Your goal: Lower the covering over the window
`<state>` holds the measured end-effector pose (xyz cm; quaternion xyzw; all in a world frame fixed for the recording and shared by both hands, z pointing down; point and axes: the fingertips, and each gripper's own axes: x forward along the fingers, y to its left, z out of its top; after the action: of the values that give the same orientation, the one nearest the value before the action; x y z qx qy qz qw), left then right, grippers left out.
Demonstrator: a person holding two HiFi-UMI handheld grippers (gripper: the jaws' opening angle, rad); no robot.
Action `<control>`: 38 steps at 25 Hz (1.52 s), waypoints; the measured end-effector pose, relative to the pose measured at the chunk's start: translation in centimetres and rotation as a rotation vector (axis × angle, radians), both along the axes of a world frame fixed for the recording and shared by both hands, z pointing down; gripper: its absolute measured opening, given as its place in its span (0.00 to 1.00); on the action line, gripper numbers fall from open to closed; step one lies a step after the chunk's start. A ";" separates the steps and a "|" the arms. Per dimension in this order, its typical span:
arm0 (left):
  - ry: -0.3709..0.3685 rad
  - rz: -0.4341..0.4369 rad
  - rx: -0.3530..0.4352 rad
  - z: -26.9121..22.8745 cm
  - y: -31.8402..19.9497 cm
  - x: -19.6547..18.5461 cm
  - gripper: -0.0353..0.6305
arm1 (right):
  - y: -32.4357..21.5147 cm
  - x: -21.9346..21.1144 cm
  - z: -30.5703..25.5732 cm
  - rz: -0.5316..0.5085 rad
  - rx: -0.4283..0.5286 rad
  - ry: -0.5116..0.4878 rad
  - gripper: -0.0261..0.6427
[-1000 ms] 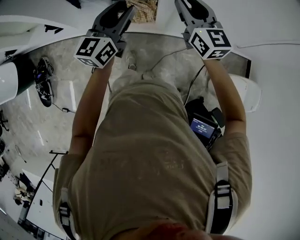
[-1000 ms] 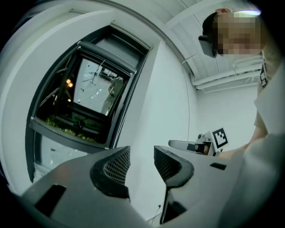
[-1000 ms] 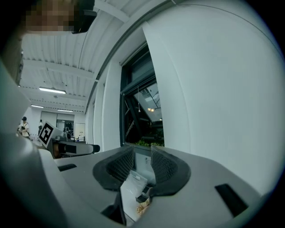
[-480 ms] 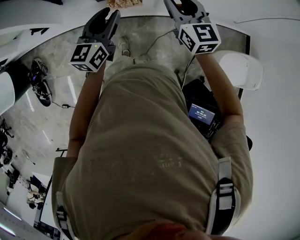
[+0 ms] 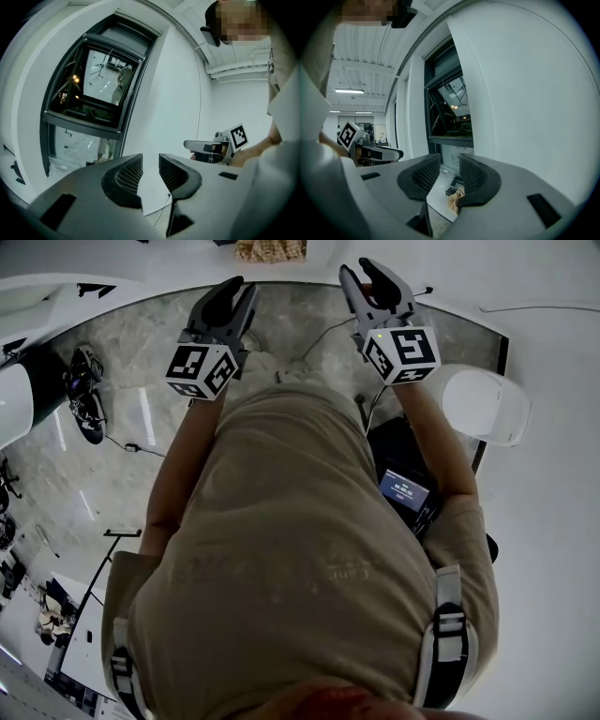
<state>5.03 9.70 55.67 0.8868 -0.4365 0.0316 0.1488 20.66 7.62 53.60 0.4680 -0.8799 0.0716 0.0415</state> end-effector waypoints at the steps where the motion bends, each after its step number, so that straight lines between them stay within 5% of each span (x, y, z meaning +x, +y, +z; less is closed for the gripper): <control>1: 0.001 -0.006 0.001 0.0 0.1 -0.3 0.23 | 0.1 -0.2 0.0 0.000 0.003 -0.002 0.21; 8: 0.052 -0.062 -0.027 -0.1 0.8 -8.0 0.19 | 1.8 -6.6 -2.8 0.007 0.048 0.028 0.21; 14: 0.062 -0.001 -0.083 0.1 1.4 -14.8 0.19 | 2.6 -12.6 -4.6 0.060 0.069 0.056 0.21; 21: 0.044 0.012 -0.104 0.4 1.0 -27.9 0.19 | 3.4 -24.7 -5.3 0.048 0.075 0.083 0.21; 26: 0.053 0.055 -0.124 1.4 1.3 -32.7 0.19 | 4.1 -29.6 -4.9 0.080 0.057 0.107 0.21; 33: 0.155 0.196 0.003 -0.6 2.9 -36.0 0.19 | 5.9 -34.5 -4.0 0.155 0.085 0.065 0.21; 38: 0.189 0.218 0.055 -2.1 3.3 -37.3 0.19 | 7.3 -37.0 -3.1 0.140 0.102 0.078 0.21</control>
<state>-32.28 12.96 53.56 0.9316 -0.3226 -0.0479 0.1604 -16.30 14.89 50.52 0.5323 -0.8452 0.0110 0.0467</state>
